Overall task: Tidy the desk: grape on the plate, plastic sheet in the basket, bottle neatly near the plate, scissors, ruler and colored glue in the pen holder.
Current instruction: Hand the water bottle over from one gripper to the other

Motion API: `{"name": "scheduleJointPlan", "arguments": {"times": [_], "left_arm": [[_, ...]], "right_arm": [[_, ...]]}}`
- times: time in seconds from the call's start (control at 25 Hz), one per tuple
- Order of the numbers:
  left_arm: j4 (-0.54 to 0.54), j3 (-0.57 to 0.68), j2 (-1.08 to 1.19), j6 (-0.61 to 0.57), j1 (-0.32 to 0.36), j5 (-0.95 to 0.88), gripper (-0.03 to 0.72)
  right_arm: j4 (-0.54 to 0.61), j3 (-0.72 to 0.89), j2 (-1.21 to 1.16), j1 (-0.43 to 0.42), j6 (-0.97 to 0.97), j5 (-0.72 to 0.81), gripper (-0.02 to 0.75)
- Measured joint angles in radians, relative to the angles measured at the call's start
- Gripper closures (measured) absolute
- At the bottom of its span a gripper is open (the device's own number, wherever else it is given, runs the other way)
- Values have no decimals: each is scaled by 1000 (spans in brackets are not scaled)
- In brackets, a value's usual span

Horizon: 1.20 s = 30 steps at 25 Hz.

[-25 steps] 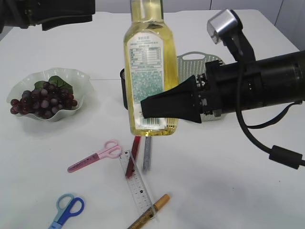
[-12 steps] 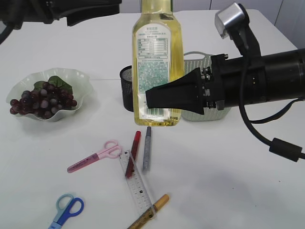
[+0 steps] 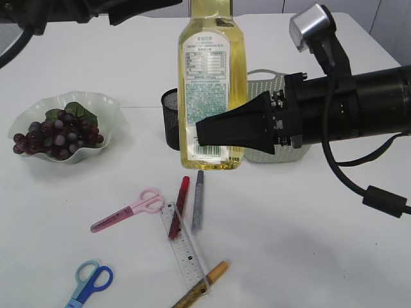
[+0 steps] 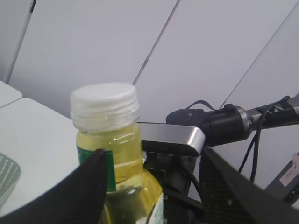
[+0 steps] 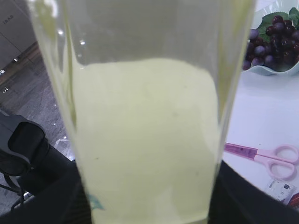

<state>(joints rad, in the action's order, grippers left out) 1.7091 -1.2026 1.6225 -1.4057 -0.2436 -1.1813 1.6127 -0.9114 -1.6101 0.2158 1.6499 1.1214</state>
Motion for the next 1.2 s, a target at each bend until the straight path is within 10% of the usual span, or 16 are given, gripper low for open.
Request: {"name": "scheduleJointPlan", "arguments": {"times": [1.2], "left_arm": [[45, -51, 118, -43, -61, 22, 248]], "right_arm": [[5, 0, -2, 20, 0, 5, 332]]}}
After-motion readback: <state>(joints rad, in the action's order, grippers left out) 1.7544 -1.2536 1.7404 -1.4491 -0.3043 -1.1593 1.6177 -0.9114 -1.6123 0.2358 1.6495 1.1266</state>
